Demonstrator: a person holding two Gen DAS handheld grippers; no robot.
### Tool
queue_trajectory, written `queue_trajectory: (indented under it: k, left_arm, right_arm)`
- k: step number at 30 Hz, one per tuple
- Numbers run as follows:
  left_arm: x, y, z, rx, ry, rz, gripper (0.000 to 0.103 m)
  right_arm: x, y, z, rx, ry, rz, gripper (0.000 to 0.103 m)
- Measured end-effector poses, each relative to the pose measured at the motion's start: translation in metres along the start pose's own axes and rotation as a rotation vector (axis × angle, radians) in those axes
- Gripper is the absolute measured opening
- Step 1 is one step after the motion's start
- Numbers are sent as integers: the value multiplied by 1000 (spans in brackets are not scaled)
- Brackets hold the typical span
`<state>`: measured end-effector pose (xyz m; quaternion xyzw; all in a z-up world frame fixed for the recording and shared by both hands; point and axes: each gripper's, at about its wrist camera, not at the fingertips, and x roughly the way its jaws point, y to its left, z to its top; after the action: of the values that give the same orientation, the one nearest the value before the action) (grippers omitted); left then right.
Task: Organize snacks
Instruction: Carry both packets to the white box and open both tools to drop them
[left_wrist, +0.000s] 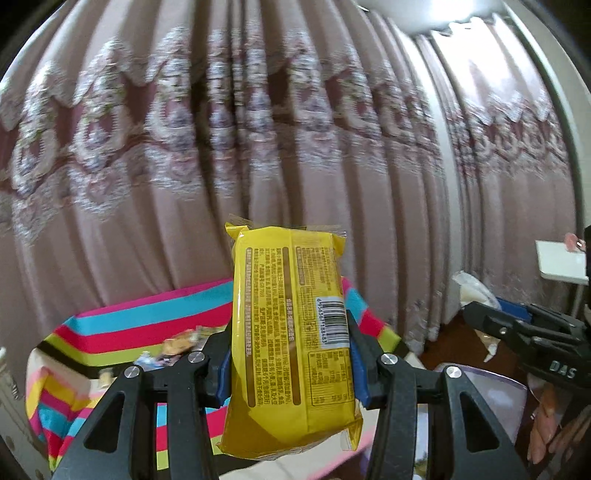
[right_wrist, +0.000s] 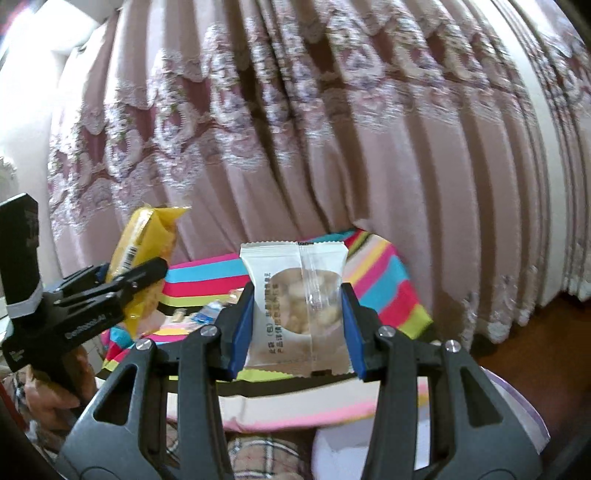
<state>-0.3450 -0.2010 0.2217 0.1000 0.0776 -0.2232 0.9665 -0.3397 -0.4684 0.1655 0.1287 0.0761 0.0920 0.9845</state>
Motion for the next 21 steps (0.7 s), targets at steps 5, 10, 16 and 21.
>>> queue_trajectory:
  k: [5, 10, 16, 21]
  left_arm:
    - [2, -40, 1, 69, 28, -100, 50]
    - [14, -83, -1, 126, 97, -228, 50]
    - [35, -137, -22, 199, 239, -401, 50]
    - [54, -167, -44, 233, 384, -508, 50]
  right_arm:
    - [-18, -32, -14, 43, 27, -91, 48]
    - [-34, -67, -32, 84, 96, -198, 48]
    - [-42, -99, -56, 131, 207, -298, 48]
    - [-37, -120, -76, 157, 324, -371, 48]
